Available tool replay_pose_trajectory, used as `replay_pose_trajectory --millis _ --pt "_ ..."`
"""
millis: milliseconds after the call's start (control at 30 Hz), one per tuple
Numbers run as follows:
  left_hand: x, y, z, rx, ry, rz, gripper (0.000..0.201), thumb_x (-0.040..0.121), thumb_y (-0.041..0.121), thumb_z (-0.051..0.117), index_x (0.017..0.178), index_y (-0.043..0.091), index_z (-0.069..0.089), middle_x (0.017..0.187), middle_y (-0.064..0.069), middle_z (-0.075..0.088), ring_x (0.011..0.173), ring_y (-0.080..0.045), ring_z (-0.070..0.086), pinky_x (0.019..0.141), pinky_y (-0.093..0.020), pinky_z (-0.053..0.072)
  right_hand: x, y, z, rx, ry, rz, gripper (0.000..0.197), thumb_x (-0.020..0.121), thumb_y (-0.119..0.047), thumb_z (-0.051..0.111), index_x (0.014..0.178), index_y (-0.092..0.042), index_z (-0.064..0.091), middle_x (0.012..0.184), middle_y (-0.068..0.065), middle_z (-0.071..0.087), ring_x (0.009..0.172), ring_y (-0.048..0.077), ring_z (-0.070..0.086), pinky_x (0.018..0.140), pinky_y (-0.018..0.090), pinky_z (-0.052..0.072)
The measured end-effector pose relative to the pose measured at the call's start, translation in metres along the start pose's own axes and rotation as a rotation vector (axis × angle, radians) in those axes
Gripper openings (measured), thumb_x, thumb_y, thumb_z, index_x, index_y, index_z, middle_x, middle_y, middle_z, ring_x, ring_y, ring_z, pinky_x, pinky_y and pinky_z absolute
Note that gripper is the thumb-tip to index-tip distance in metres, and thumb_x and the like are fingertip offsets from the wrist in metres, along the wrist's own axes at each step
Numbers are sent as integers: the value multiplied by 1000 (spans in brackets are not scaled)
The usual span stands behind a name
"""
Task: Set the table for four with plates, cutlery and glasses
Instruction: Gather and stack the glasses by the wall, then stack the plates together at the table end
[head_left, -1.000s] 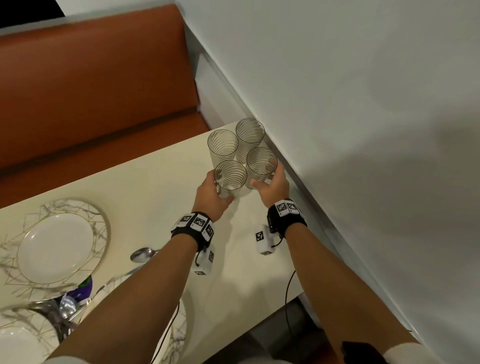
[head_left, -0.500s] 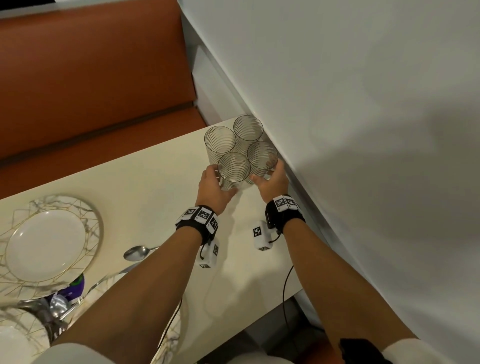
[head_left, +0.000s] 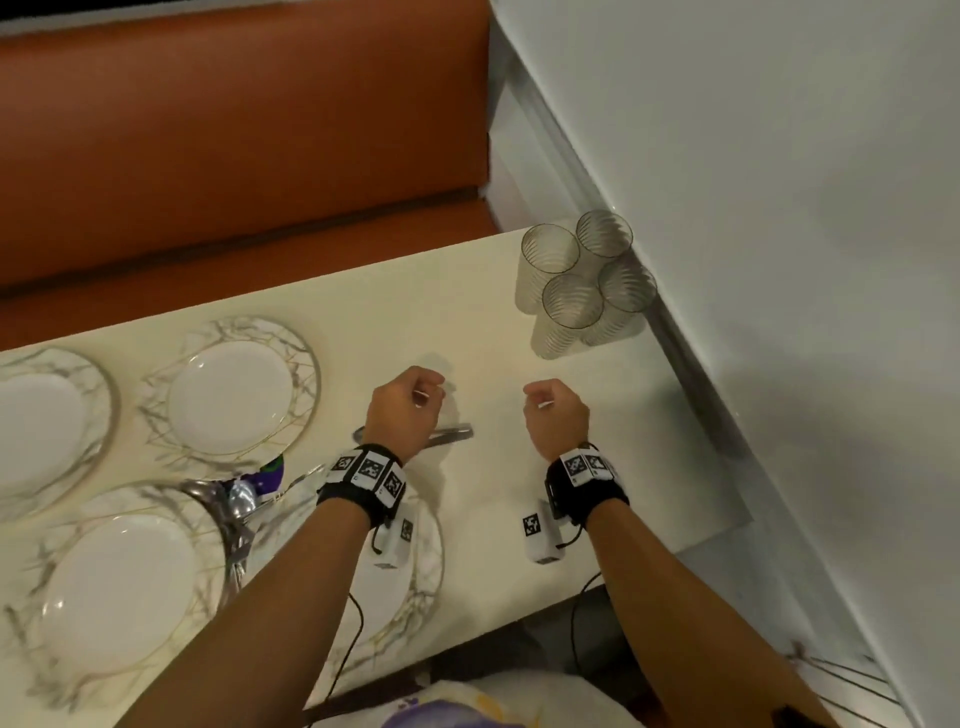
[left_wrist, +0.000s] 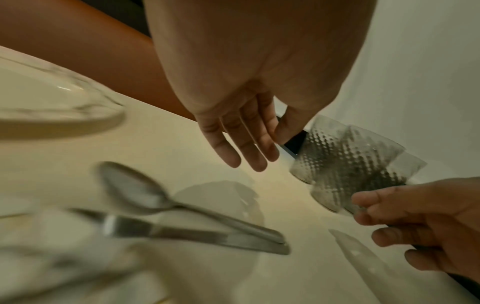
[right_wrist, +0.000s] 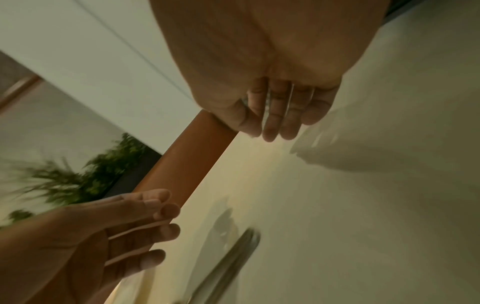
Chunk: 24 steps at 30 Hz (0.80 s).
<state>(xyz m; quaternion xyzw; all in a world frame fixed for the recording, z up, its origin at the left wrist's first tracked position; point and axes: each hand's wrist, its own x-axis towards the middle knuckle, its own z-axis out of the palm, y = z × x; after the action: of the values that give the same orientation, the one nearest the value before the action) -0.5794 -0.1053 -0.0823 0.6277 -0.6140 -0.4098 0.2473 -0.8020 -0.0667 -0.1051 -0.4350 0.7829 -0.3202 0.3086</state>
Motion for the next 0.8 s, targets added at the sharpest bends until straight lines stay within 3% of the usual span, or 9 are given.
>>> replay_pose_trajectory --millis 67,100,233,367,467,567,600,700,800 --pt "-20 -27 -30 -17 44 -38 12 95 17 65 101 26 71 91 5 76 85 -13 72 81 -34 61 -24 -12 25 4 -59 -80 17 87 -2 63 96 -11 74 88 5 73 72 14 62 64 2 40" --pt "-31 -39 -45 -31 71 -58 13 95 16 65 101 26 71 90 5 76 84 -14 72 80 -34 61 -37 -18 37 3 -91 -114 16 87 -2 64 95 -12 74 86 4 73 71 13 62 63 1 40" --pt "-71 -90 -99 -7 169 -102 15 96 12 67 100 26 70 86 4 74 80 -14 69 81 -32 57 -83 -34 82 -69 -191 -170 14 88 -7 65 94 -17 72 81 -4 69 70 10 61 69 20 50" --pt "-108 -136 -145 -23 175 -170 18 95 13 65 99 30 71 87 6 75 84 -13 72 86 -36 60 -128 -45 119 -319 -278 -161 34 80 -17 68 114 -17 64 110 3 66 101 24 60 92 37 47" --pt "-129 -160 -172 -11 172 -187 20 94 14 64 98 32 71 90 6 75 84 -12 72 82 -35 62 -152 -49 131 -626 -298 -7 55 81 -32 68 132 -20 48 128 7 50 119 32 47 97 42 45" --pt "-144 -173 -192 -30 143 -198 17 95 9 65 100 23 73 90 10 72 74 2 68 77 -23 60 -168 -52 138 -655 -244 176 59 82 -35 69 133 -18 44 135 10 46 125 34 44 101 47 43" --pt "-148 -177 -197 -39 137 -202 16 95 10 66 101 24 73 90 12 73 75 1 69 79 -25 61 -171 -53 139 -626 -227 206 58 83 -34 69 133 -17 45 135 11 48 126 35 44 101 48 42" --pt "-155 -188 -212 -80 111 -197 16 94 16 65 99 30 72 90 9 76 83 -14 74 84 -39 62 -176 -56 134 -540 -247 226 53 85 -31 71 130 -11 52 133 16 54 124 37 50 100 41 44" --pt "-157 -187 -224 -78 85 -192 15 94 18 66 100 31 71 90 8 76 84 -17 73 83 -40 61 -178 -69 115 -446 -259 213 45 87 -24 73 125 -6 58 125 14 64 115 32 60 83 28 44"
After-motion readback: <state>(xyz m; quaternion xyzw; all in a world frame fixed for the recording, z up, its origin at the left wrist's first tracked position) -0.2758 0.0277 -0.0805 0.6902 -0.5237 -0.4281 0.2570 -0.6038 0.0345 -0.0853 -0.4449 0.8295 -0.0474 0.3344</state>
